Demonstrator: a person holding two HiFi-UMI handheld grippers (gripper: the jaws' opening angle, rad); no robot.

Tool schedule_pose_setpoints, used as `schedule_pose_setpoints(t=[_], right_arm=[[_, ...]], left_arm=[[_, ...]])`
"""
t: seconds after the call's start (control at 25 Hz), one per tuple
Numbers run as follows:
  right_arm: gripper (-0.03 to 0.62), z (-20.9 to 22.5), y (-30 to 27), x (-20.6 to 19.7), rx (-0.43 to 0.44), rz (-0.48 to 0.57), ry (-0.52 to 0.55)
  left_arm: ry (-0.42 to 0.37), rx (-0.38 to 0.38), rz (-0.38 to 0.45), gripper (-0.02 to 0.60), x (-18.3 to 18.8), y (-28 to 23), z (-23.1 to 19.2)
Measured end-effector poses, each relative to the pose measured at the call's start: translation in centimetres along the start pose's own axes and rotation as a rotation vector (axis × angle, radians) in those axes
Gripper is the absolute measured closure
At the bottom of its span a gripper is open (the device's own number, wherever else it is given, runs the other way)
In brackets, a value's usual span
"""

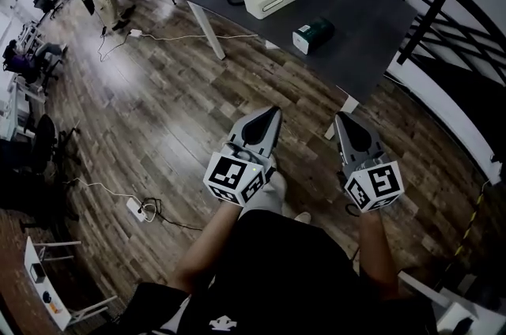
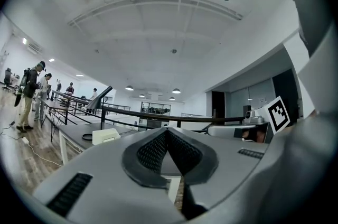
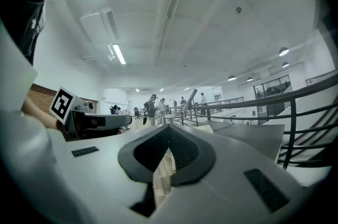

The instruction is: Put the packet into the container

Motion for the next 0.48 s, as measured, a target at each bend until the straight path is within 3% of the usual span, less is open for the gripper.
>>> schedule_pose_setpoints(t=[0.48], right_arm=[[0.589, 7.5, -13.0, 1.1, -0.052, -0.018, 0.002]], left_arm=[[0.074, -0.022, 0.011, 0.575, 1.9, -12.0, -10.6]])
Point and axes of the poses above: the fingertips, and each gripper's own axes: y backward along the fingers, z to its right, x out of its top, the point moved 1 cm from there along y, backward along the fingers, and after that the axes turned 8 degrees about x, right-handed, at the moved point
